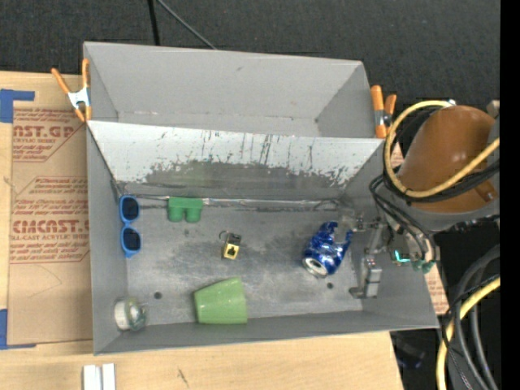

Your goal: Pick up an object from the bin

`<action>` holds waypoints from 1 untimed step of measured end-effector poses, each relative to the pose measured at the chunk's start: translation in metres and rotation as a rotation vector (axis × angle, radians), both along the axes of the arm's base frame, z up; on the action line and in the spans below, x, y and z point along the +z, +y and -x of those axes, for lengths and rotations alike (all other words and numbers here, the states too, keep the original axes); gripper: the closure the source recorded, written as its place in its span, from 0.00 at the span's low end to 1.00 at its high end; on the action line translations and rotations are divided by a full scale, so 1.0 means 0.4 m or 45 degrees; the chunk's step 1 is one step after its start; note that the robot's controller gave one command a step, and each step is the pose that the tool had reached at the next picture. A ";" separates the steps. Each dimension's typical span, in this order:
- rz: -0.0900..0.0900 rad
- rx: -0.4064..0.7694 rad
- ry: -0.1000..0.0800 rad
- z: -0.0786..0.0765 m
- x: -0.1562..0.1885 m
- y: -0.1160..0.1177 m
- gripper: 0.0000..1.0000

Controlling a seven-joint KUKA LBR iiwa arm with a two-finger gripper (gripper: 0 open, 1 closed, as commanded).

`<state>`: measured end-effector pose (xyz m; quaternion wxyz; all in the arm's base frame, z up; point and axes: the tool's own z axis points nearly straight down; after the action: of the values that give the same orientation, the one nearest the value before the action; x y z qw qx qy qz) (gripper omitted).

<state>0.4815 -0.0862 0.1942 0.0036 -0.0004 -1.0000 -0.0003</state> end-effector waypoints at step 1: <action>-0.002 -0.044 -0.005 -0.168 -0.322 0.057 0.00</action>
Offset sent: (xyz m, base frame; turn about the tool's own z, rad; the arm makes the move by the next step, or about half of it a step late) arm 0.0676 0.0205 -0.1242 0.0367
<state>0.5485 -0.0634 0.0653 0.0015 -0.0178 -0.9998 -0.0012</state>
